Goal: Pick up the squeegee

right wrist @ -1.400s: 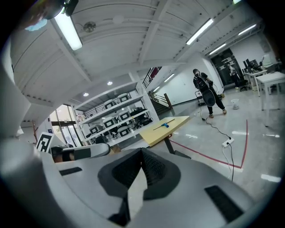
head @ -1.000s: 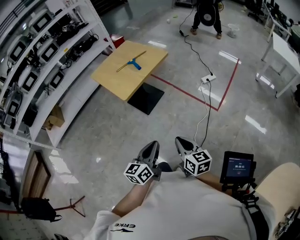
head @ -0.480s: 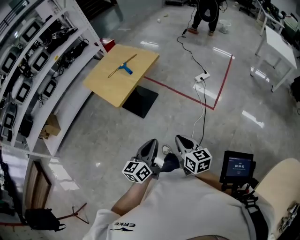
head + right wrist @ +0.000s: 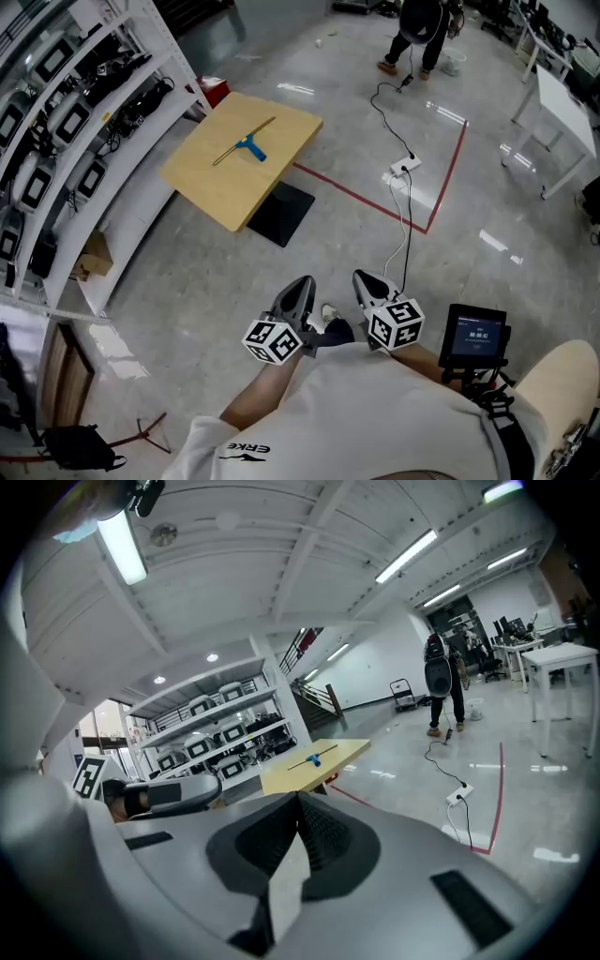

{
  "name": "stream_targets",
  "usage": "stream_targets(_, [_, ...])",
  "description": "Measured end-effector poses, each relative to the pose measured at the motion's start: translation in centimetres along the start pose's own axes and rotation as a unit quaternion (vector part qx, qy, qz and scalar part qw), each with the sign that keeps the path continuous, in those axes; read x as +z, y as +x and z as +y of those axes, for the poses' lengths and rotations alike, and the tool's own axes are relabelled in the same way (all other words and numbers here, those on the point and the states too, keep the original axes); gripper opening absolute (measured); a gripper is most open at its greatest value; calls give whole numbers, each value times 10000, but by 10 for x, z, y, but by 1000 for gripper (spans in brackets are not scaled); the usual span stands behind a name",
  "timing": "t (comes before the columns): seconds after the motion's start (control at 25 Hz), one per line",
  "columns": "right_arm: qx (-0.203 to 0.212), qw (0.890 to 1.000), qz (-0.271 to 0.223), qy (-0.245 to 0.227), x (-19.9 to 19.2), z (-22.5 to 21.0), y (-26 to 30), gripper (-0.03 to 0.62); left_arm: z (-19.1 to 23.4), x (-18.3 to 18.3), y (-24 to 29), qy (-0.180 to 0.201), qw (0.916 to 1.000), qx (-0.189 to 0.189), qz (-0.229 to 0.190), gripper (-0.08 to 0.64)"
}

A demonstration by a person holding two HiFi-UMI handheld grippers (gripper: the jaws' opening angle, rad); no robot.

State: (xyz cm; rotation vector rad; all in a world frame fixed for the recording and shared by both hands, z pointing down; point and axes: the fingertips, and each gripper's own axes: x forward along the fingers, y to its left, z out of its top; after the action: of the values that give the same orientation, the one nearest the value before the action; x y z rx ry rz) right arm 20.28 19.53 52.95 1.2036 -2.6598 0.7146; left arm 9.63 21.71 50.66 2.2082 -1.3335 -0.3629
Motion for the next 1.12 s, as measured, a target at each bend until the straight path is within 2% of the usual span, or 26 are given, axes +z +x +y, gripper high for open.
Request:
stream_targets(0.4, [129,9997,-29,-211,50,-3,67,3,50,47,37,-21,9996,244,-155,5])
stream_targets(0.88, [-1,9996,90,-272,76,-27,130,3,103,71,82,-173,9990,418,-60,5])
stream_targets(1.12, [60,9993,201,-297,77,-33,152,3,127,73,86,-196,9975,678,-41,3])
